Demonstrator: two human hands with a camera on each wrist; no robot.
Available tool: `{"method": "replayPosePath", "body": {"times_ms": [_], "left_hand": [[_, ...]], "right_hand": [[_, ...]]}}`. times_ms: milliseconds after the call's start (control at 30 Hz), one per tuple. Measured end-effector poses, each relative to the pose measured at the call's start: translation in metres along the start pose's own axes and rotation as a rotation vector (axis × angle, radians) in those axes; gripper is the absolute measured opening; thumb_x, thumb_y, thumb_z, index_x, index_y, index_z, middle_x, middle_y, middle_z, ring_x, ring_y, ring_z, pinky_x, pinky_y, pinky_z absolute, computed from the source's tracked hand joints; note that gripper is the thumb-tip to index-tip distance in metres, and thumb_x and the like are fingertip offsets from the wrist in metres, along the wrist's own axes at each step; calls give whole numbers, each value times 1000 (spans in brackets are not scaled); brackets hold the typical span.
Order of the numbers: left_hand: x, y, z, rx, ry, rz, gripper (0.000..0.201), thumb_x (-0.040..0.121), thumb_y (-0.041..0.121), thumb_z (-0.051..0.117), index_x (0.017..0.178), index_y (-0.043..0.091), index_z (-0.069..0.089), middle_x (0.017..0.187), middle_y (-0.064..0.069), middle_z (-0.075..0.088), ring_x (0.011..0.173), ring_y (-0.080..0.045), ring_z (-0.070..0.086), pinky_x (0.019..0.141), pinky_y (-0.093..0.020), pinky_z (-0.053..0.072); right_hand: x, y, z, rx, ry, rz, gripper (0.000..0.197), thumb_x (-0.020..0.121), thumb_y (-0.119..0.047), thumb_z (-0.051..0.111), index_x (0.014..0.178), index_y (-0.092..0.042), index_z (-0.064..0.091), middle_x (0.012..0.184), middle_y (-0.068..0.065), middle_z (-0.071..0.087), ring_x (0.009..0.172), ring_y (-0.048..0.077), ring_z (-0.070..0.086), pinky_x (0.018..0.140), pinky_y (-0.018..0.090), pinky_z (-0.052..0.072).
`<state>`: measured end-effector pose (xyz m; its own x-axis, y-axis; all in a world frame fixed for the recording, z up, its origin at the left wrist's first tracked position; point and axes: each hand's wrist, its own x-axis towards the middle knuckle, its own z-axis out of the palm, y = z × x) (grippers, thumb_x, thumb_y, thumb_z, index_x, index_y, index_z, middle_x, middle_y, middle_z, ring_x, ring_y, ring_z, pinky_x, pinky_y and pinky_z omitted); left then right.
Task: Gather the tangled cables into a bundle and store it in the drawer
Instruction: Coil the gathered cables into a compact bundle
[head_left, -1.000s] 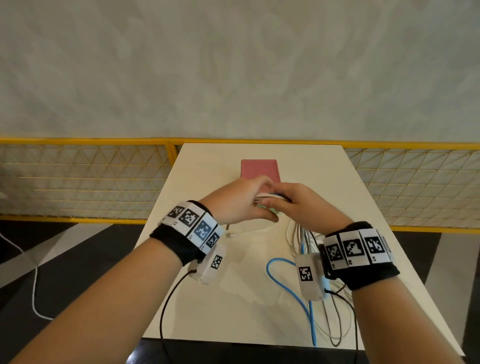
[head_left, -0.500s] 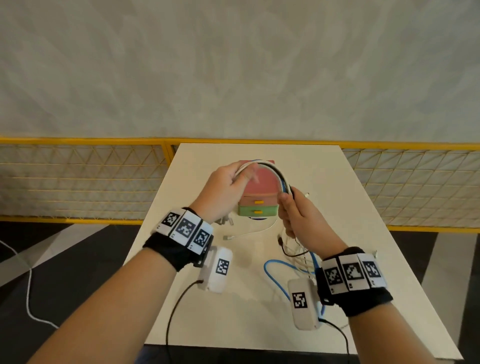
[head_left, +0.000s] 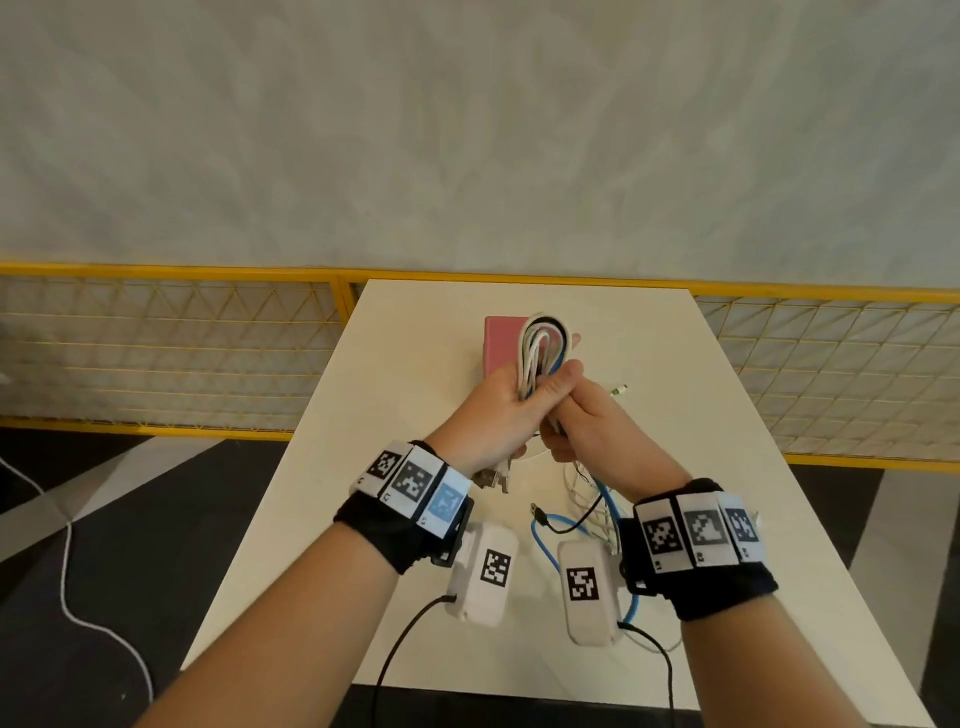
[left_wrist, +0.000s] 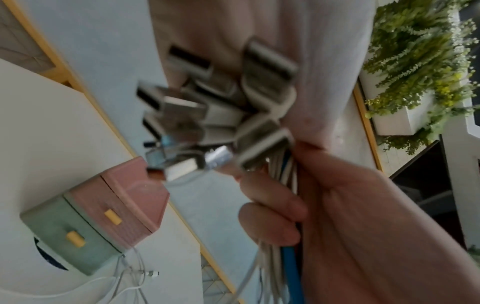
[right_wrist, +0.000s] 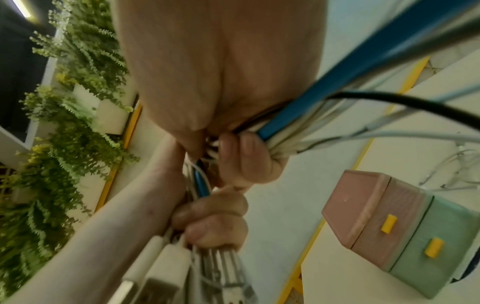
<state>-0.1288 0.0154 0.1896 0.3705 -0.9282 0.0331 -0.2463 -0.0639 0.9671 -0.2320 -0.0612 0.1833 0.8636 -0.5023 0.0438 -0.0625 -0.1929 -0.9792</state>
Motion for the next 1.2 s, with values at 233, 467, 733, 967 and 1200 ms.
{"method": "replayPosePath", "body": {"times_ms": [233,467,733,967,1200], "left_hand": [[10,-1,0,40,-6,62,46,97,52,45,110,15,70,88,-17,67,75,-21,65,71,-30,53],[13,-2,-2,211,16,93,31,96,61,37,103,54,67,116,10,58,123,-15,51,108,-40,39],[4,1,-9,17,58,193,26,99,34,52,109,20,72,111,5,70,109,-8,63,97,-25,49],[5,-4,3,-95,353,288,30,104,20,46,127,19,65,103,9,67,93,-5,65,84,-18,51],[12,18,-24,-475,441,240,45,105,31,41,63,24,56,52,5,47,47,-17,47,62,-41,52]], "right_hand": [[-4,-4,-8,-100,-121,-16,42,81,2,63,118,-12,48,92,-6,67,84,-1,65,72,20,52],[0,1,4,-55,-27,-113,39,82,13,52,99,-22,49,73,1,61,60,1,63,52,13,46],[4,-11,4,-111,-93,-215,42,85,5,53,119,-18,49,106,15,62,96,21,66,78,38,57],[8,-8,-12,-68,-211,-21,75,68,-3,68,135,-17,38,120,7,50,88,13,65,72,30,54],[6,33,-9,-479,74,-71,13,93,-22,57,89,-33,52,72,-11,50,57,2,46,58,15,38]]}}
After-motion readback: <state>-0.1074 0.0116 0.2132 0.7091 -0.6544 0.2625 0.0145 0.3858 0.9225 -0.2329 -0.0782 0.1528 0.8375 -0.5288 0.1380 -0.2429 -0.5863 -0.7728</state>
